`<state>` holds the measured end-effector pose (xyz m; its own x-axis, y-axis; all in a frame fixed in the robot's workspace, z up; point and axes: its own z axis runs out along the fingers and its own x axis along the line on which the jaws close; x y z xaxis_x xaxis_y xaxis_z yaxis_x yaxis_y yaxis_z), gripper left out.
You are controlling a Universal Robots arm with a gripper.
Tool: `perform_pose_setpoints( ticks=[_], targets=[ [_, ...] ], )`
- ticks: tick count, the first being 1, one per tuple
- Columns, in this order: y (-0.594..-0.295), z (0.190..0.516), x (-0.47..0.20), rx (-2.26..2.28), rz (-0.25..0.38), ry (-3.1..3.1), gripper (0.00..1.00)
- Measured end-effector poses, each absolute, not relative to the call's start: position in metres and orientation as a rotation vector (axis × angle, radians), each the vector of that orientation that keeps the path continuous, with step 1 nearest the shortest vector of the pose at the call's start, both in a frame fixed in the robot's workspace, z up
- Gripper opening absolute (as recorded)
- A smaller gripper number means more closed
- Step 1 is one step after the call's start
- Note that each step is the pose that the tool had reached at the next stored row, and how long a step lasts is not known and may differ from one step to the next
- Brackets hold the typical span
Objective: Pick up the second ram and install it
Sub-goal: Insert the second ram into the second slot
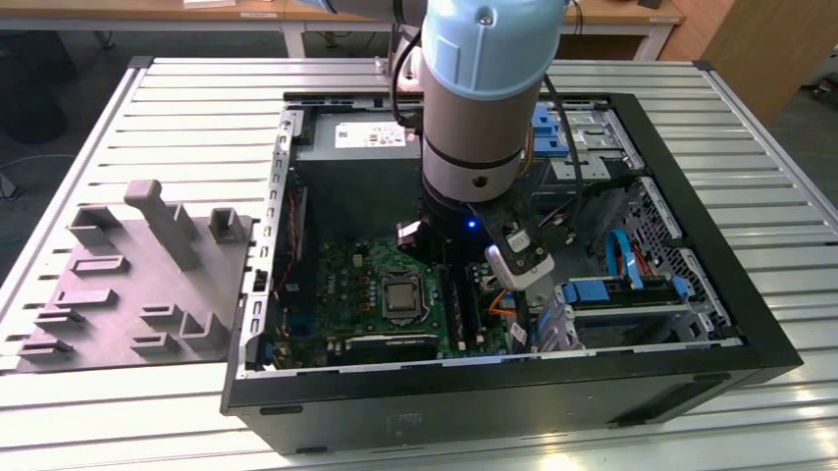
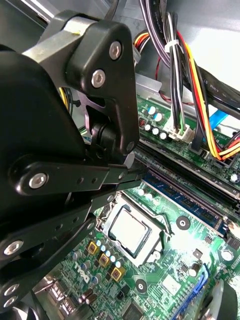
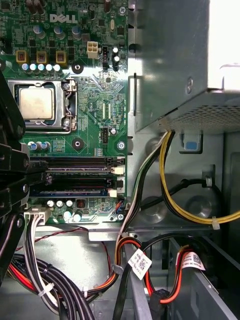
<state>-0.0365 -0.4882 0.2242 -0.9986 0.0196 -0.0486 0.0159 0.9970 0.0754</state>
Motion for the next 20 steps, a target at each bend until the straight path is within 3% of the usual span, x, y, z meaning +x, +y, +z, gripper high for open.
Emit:
perform_pose_setpoints(
  ticks=[20],
  targets=[
    [-0.4882, 0.2236, -0.0365, 0.041, 0.116, 3.089, 0.12]
  ],
)
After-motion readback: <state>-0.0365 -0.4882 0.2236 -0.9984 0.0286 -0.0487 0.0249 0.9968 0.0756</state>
